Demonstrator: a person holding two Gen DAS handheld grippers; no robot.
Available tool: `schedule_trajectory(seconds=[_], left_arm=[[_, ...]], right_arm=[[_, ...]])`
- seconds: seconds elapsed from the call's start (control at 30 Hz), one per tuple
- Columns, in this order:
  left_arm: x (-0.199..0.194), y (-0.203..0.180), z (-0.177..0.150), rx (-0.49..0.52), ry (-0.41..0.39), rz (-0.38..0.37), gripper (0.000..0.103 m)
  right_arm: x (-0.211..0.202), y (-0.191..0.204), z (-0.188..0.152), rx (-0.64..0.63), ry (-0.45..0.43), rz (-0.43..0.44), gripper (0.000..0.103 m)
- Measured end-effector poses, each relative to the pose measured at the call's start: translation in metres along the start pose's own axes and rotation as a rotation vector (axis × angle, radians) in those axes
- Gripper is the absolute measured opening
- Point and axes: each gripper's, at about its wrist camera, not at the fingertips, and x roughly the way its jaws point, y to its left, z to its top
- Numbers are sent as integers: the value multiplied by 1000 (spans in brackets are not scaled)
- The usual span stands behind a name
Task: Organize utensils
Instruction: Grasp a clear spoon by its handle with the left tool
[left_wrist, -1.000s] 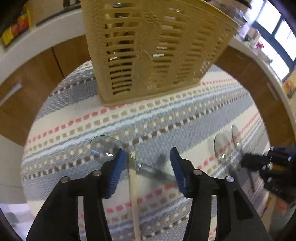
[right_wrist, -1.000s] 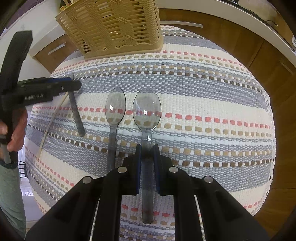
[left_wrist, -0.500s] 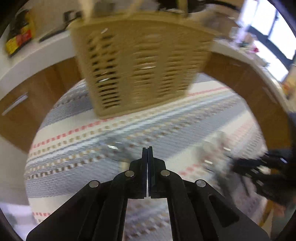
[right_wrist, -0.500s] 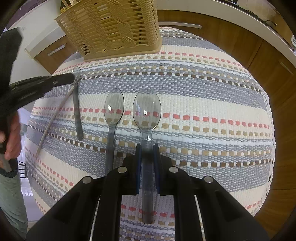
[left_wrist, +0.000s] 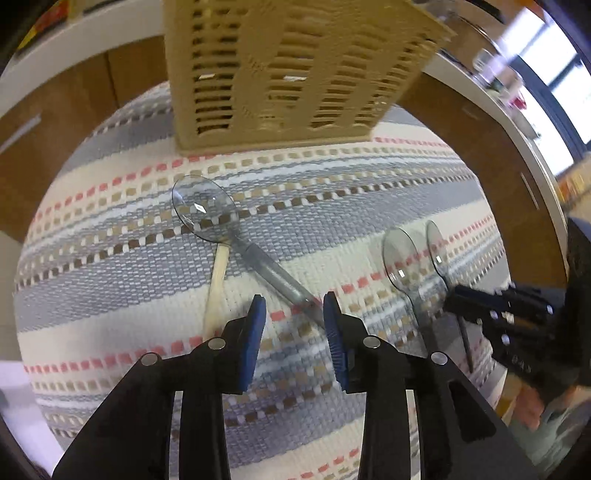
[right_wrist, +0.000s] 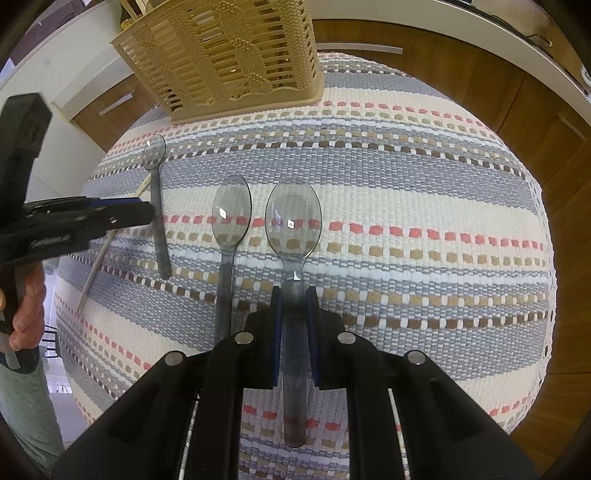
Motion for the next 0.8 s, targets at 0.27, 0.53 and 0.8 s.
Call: schedule_trajectory(seconds=[0.27,0.53,0.8], left_arm=[[22,-34,23,25,-39,193,26],[32,-67,19,155,-48,292,11],[16,-76,-23,278,-7,164,9]], right_arm=[[-6,-1,3,-13,-10,8,11],[-16,-2,7,-14,-24,11,11],[-16,0,4,-16,-27,12,10]])
